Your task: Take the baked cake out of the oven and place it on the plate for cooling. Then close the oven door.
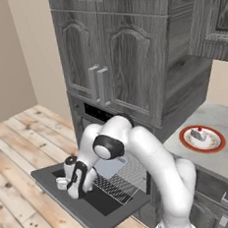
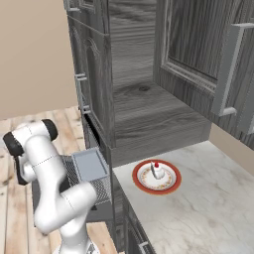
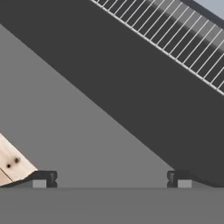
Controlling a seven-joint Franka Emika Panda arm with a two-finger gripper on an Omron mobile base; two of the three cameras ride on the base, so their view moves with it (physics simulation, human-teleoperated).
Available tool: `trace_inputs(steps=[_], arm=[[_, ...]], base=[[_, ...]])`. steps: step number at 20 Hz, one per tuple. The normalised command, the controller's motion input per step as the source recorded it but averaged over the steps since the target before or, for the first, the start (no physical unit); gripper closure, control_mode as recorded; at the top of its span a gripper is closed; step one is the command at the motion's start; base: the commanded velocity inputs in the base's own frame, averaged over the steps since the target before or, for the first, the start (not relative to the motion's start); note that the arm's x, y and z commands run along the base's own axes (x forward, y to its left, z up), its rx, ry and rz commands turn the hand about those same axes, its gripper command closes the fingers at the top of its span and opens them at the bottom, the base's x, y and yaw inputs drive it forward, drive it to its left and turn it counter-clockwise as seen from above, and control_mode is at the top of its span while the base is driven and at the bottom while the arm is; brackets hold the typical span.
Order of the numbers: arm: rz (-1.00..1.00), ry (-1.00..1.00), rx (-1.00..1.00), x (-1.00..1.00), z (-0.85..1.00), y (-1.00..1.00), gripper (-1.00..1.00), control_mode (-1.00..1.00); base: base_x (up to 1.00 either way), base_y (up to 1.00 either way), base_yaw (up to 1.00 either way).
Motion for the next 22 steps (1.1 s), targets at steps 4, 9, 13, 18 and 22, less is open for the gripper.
trace_inputs(steps=[4,9,13,18,22], arm=[[-0.02,0.07,-0.04,0.55,-0.26,0.0,-1.0,-1.0],[-0.02,0.09,-0.03,0.54,-0.26,0.0,-1.0,-1.0],[-0.01,0.07,-0.03,0.41,-0.25,-0.01,-1.0,-1.0],[0.0,0.02,-0.03,0.14,-0.18,-0.08,-1.0,-1.0],[0.0,0.0,-0.04,0.05,-0.17,-0.13,-1.0,-1.0]], base=[[0.0,0.0,0.0],[0.0,0.0,0.0],[0.0,0.0,0.0],[0.0,0.0,0.0],[0.0,0.0,0.0]])
